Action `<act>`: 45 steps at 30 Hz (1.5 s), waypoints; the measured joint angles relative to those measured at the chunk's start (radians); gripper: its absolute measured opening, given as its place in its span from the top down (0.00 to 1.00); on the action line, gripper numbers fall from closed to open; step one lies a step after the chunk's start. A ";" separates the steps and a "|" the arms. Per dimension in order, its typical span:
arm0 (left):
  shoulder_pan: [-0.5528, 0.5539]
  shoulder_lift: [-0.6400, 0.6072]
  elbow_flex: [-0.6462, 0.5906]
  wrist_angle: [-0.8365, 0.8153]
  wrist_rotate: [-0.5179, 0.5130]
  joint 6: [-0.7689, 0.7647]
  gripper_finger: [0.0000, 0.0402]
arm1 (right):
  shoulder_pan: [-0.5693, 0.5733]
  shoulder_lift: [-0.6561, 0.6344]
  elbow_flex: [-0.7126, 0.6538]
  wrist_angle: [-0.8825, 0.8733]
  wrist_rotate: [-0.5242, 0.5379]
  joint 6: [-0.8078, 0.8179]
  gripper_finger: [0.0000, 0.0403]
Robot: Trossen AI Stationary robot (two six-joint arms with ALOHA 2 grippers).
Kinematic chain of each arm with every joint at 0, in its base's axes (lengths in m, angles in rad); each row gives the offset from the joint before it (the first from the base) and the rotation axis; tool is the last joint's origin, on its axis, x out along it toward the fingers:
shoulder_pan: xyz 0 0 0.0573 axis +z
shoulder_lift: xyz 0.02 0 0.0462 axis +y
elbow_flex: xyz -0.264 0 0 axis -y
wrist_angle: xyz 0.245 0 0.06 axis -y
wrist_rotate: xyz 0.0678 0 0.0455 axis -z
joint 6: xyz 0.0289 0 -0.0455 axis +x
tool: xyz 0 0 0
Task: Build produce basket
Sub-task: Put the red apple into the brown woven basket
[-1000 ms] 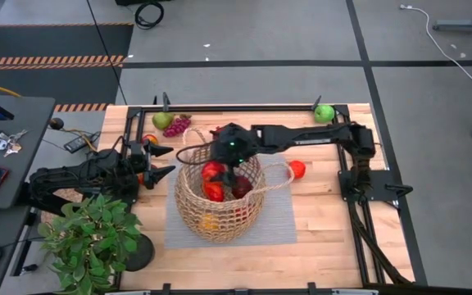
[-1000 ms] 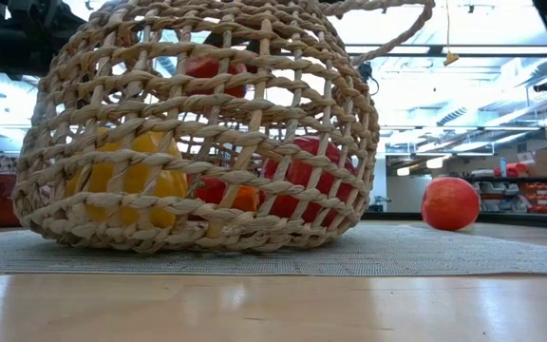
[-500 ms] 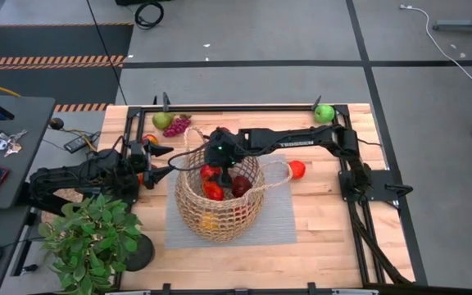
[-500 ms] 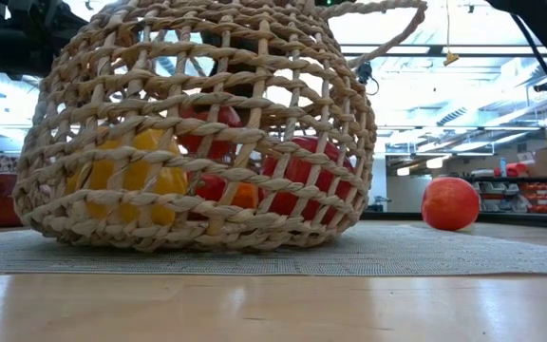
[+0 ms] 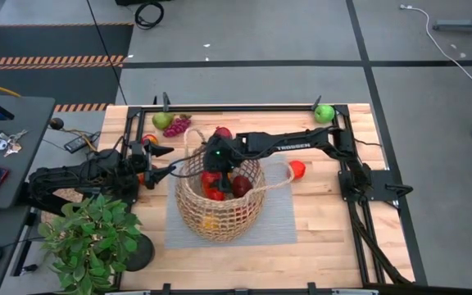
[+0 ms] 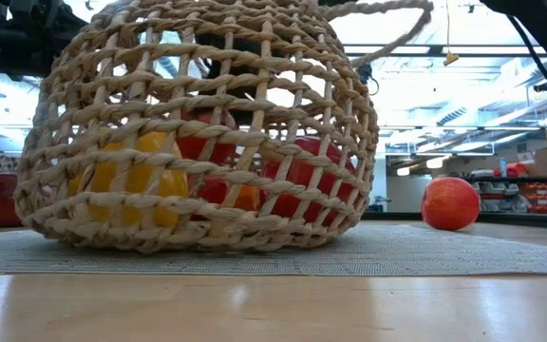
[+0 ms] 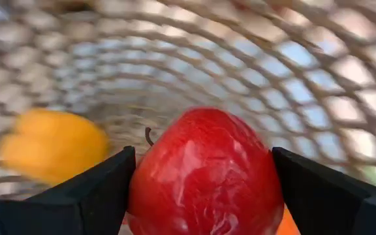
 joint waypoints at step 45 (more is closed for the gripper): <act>0.000 0.000 0.000 0.002 0.000 0.000 0.03 | -0.101 -0.477 -0.066 -0.312 0.404 0.033 0.09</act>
